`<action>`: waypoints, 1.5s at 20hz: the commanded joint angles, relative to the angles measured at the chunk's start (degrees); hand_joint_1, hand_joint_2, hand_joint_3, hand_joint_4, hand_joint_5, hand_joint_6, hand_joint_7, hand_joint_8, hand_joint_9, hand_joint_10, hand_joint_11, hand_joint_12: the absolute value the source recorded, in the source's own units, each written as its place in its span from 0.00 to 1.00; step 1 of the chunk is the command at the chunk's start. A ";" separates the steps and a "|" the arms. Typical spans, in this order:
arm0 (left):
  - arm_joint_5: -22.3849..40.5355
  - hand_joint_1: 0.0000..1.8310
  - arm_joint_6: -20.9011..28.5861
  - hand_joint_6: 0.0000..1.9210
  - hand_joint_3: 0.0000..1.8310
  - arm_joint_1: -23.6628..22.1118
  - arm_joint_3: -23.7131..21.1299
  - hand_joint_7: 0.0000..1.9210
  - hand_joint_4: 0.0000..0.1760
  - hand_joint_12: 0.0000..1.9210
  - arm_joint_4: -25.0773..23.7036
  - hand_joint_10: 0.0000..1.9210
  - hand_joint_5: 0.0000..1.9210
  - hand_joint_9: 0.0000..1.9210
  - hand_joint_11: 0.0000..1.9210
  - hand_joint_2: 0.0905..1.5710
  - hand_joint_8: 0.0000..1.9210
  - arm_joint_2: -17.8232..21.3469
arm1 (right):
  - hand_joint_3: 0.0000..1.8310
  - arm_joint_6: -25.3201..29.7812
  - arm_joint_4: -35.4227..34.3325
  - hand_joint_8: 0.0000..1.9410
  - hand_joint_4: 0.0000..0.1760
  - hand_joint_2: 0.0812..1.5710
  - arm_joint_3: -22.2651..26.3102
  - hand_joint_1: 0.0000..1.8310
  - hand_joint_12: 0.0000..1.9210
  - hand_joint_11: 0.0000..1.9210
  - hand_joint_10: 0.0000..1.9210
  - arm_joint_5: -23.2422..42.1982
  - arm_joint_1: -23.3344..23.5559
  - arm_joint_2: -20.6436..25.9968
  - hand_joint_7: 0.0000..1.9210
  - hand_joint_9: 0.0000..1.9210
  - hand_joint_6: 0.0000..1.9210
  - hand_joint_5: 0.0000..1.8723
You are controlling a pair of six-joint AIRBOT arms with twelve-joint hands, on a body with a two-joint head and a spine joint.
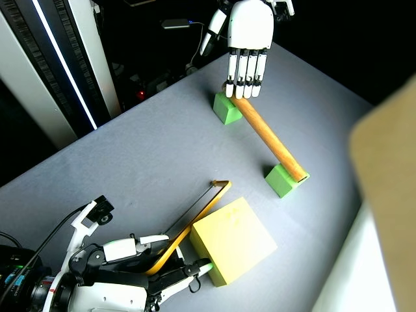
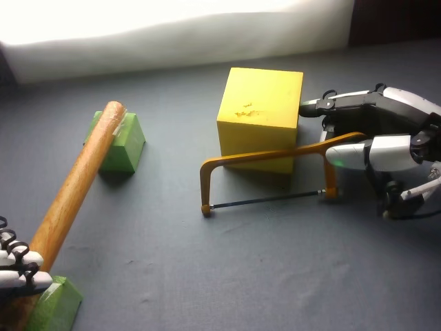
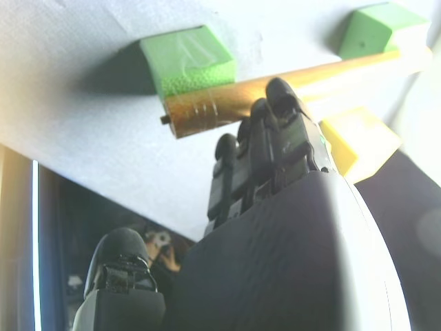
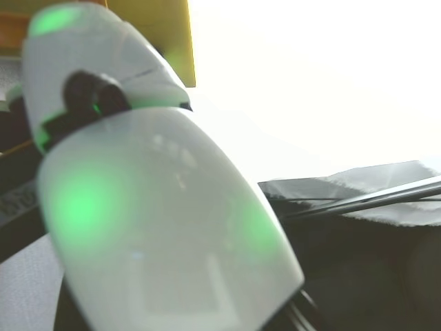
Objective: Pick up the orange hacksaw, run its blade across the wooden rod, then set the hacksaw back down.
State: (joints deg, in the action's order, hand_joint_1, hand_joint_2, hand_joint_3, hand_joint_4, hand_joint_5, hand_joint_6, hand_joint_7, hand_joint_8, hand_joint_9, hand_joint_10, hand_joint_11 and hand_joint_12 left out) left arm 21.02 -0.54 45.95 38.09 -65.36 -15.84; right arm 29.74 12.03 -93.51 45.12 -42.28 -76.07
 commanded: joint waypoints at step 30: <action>0.93 0.00 0.04 0.00 0.00 -0.53 0.08 0.06 0.00 0.24 0.96 0.00 0.06 0.06 0.00 0.74 0.00 -0.09 | 0.00 -45.48 -35.14 0.66 0.00 0.75 35.23 0.74 0.85 0.35 0.79 22.27 4.23 19.34 0.43 0.40 0.60 0.40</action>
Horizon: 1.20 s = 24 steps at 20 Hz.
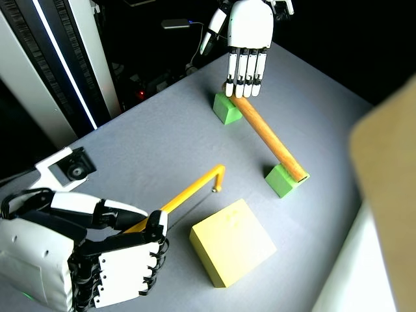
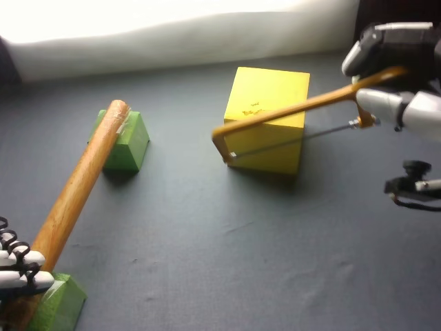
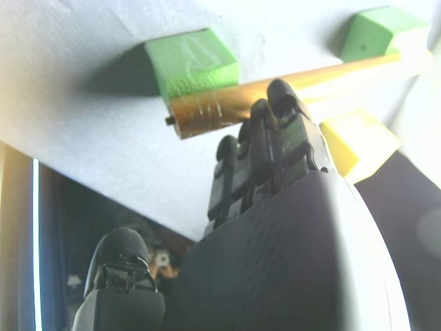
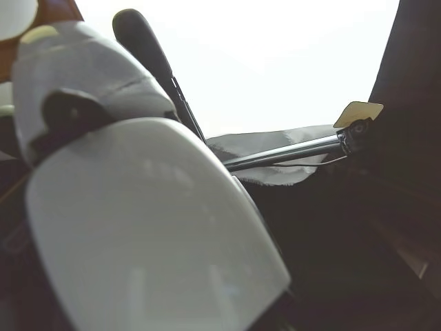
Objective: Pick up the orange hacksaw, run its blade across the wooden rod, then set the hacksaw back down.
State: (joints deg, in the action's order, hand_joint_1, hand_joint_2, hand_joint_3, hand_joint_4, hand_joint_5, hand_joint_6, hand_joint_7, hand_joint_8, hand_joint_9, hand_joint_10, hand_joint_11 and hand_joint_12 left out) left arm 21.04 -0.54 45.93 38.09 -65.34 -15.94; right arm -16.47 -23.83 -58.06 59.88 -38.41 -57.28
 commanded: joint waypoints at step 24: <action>0.59 0.00 0.05 0.00 0.00 -0.90 0.25 0.07 0.00 0.14 0.94 0.00 0.06 0.05 0.00 0.72 0.00 -0.65 | 0.00 -16.61 -16.83 0.64 0.00 0.75 1.99 0.74 0.80 0.34 0.76 14.52 13.30 -17.54 0.44 0.42 0.60 0.39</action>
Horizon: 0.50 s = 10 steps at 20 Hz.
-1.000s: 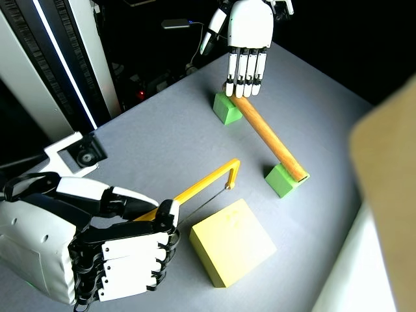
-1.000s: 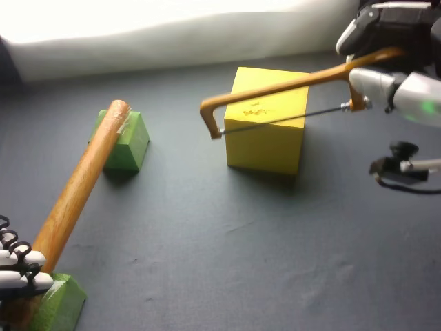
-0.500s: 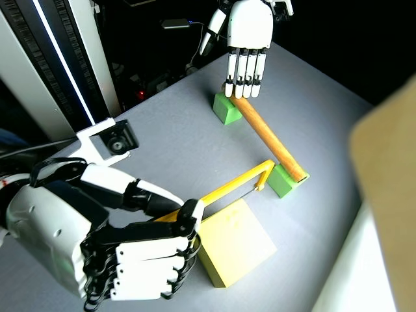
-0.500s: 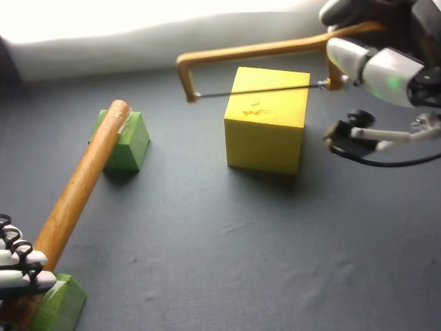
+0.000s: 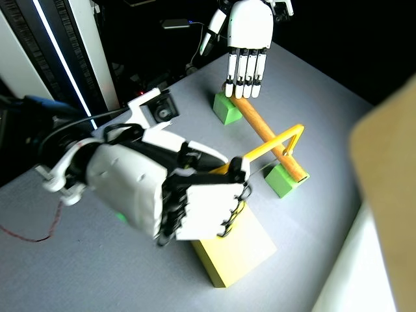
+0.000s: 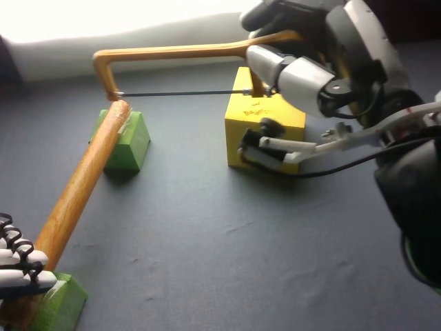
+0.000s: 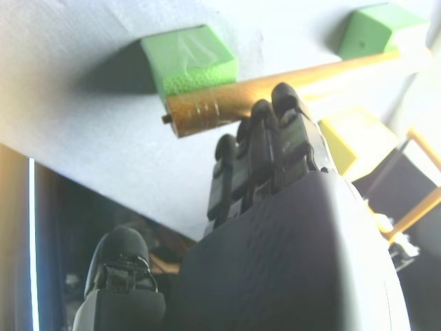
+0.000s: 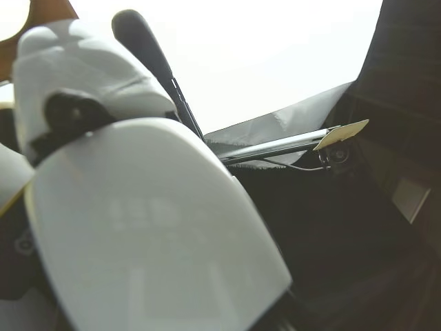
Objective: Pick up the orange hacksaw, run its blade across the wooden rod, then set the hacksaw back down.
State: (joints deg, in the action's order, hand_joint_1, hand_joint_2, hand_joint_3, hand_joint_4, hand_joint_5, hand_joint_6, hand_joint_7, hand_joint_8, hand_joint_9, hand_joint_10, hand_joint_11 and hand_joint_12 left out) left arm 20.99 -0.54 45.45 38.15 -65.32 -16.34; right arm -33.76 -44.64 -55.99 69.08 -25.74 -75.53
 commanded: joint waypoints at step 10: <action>0.38 0.00 0.05 0.00 0.00 -0.39 -0.21 0.07 0.00 0.13 0.92 0.00 0.06 0.05 0.00 0.72 0.00 -0.25 | 0.00 -3.98 -4.61 0.67 0.00 0.76 -0.13 0.74 0.81 0.33 0.78 10.25 0.48 -7.25 0.42 0.40 0.62 0.39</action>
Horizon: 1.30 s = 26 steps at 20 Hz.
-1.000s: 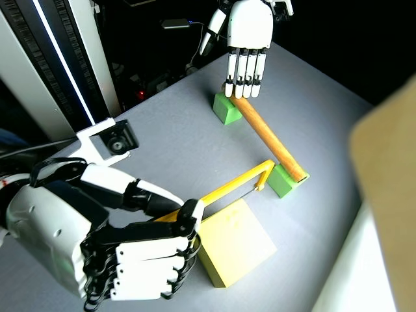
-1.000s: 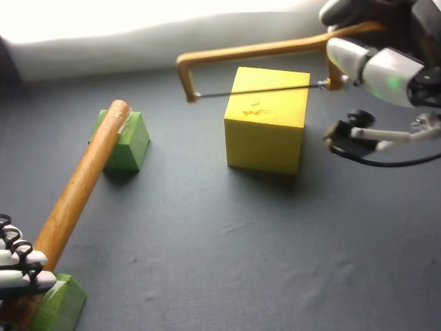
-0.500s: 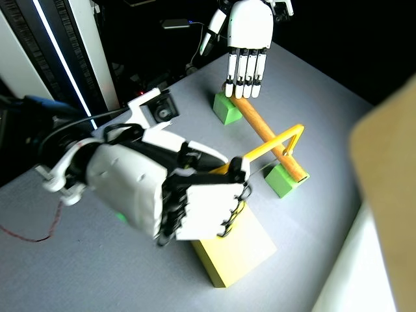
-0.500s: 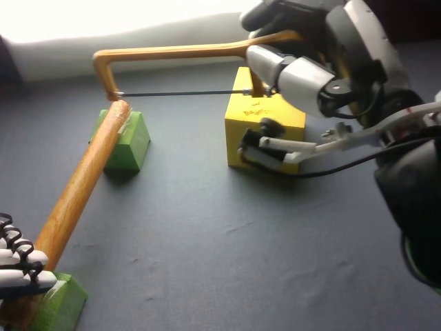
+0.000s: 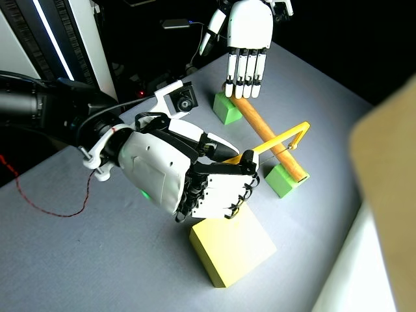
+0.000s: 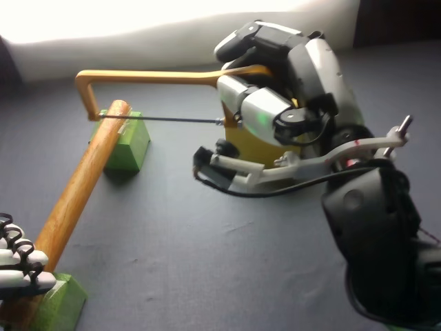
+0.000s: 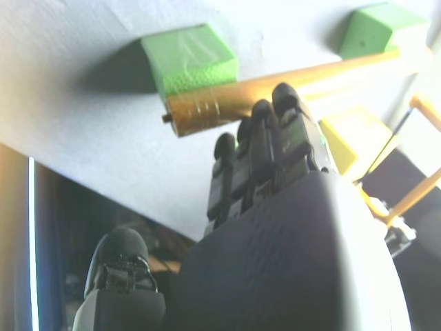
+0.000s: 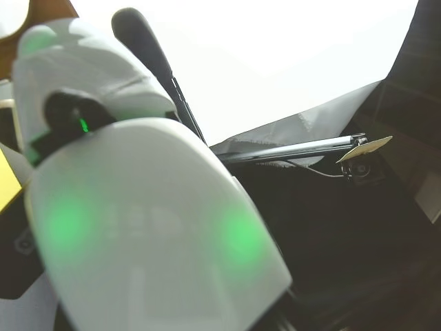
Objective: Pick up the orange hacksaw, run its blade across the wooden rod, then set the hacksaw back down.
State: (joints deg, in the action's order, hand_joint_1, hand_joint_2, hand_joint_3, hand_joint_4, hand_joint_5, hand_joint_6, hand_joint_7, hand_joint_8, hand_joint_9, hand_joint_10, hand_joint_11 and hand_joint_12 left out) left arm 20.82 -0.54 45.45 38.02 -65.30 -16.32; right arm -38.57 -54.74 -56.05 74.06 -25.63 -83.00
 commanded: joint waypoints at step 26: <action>-0.09 0.00 0.04 0.00 0.00 -0.57 -0.27 0.06 0.00 0.15 0.90 0.00 0.06 0.05 0.00 0.73 0.00 -0.44 | 0.00 -4.35 0.74 0.67 0.00 0.74 -0.18 0.74 0.83 0.35 0.77 4.67 -1.74 -8.87 0.42 0.41 0.57 0.43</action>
State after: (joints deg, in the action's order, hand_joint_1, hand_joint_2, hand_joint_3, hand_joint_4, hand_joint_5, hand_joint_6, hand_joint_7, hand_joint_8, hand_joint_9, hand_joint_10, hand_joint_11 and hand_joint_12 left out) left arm 20.21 -0.54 45.28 37.78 -65.23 -16.64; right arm -43.64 -59.55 -56.29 74.85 -28.12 -92.18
